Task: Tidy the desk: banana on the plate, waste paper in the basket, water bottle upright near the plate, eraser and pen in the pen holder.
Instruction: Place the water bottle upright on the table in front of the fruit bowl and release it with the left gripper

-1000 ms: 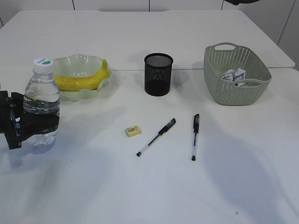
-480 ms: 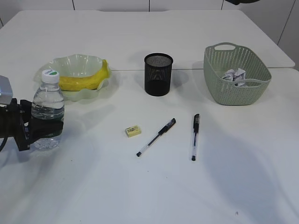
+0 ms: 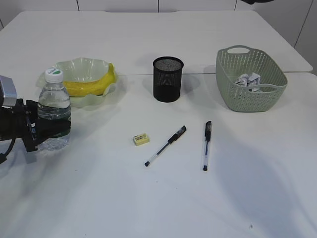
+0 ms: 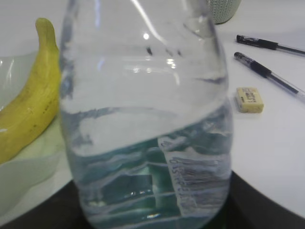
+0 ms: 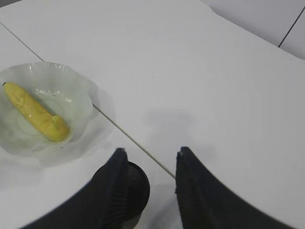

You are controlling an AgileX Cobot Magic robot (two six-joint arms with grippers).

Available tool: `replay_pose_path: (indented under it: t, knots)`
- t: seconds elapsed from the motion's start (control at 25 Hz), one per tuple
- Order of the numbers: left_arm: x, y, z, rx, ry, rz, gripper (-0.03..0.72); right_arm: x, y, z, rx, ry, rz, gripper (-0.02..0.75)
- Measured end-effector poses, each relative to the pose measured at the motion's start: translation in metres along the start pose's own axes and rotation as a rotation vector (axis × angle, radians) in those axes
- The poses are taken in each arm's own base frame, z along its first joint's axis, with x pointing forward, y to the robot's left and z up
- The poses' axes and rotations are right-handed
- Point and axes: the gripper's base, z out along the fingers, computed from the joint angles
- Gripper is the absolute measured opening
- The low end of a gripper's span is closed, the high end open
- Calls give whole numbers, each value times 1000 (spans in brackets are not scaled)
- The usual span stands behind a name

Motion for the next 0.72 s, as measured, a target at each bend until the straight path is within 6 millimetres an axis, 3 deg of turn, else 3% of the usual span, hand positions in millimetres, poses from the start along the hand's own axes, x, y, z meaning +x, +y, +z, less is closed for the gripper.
replay_pose_path:
  t: [0.36,0.72]
  knots:
    - [16,-3,13,21,-85,-59,382,19,-3,23,-19,42,19,261]
    - [18,-7,20,36,-100,-60,382,18,-3,23,-16,38,11,262]
